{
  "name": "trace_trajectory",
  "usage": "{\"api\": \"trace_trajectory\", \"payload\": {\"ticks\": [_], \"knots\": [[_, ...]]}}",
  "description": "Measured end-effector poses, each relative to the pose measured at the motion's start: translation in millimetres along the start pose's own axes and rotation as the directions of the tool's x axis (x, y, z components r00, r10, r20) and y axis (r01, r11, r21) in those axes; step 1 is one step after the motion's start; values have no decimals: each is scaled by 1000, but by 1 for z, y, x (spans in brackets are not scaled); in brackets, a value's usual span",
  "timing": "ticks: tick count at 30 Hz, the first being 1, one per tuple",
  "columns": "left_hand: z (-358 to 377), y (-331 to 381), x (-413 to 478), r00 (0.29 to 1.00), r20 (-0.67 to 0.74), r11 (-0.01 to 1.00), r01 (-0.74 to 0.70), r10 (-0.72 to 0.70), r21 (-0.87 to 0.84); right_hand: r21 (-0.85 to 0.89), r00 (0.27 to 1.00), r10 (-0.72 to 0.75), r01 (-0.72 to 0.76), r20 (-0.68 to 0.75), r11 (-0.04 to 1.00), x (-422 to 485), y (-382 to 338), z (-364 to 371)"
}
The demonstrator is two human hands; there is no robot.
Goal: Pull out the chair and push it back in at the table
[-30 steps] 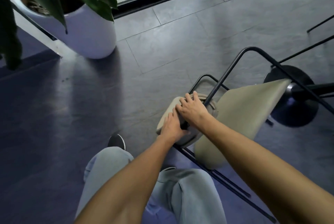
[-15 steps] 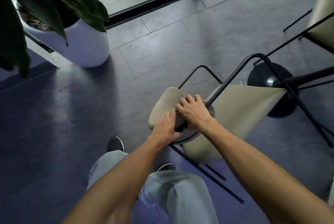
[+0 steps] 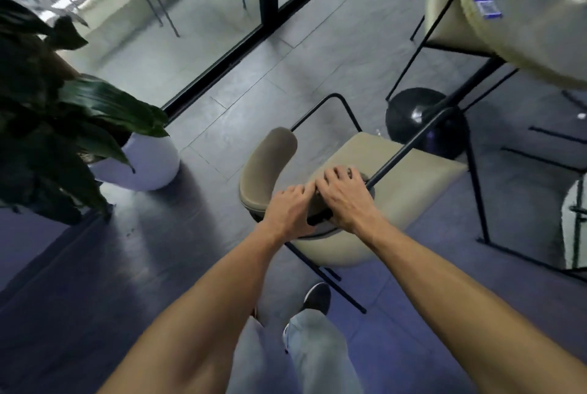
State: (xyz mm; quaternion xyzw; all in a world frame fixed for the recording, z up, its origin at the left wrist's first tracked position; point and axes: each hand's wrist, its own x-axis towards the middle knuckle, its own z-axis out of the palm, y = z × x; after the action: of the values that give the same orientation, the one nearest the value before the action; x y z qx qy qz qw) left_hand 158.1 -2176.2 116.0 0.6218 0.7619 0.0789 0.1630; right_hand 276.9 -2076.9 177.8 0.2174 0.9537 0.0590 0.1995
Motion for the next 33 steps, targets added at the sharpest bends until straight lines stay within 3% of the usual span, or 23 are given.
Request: {"api": "trace_trajectory", "payload": {"ticks": [6, 10, 15, 21, 25, 29, 33], "knots": [[-26, 37, -3, 964, 85, 961, -261, 253, 90, 66, 968, 251, -252, 22, 965, -60, -3, -11], [-9, 66, -15, 909, 110, 890, -416, 402, 190, 91, 909, 414, -417, 57, 904, -104, -13, 4], [3, 107, -32, 856, 163, 850, -511, 490, 127, 120, 852, 504, -520, 140, 846, -153, -16, 21], [18, 160, -51, 838, 365, 898, -441, 405, 16, 99, 828, 515, -545, 221, 833, -201, -22, 35], [34, 186, -65, 765, 552, 908, -418, 331, 36, 84, 843, 440, -486, 309, 870, -239, -21, 60], [57, 215, -93, 704, 615, 883, -469, 356, 26, 59, 801, 452, -512, 392, 857, -273, -26, 84], [79, 256, -122, 708, 636, 878, -469, 308, 97, 48, 735, 497, -580, 461, 813, -307, -33, 108]]}}
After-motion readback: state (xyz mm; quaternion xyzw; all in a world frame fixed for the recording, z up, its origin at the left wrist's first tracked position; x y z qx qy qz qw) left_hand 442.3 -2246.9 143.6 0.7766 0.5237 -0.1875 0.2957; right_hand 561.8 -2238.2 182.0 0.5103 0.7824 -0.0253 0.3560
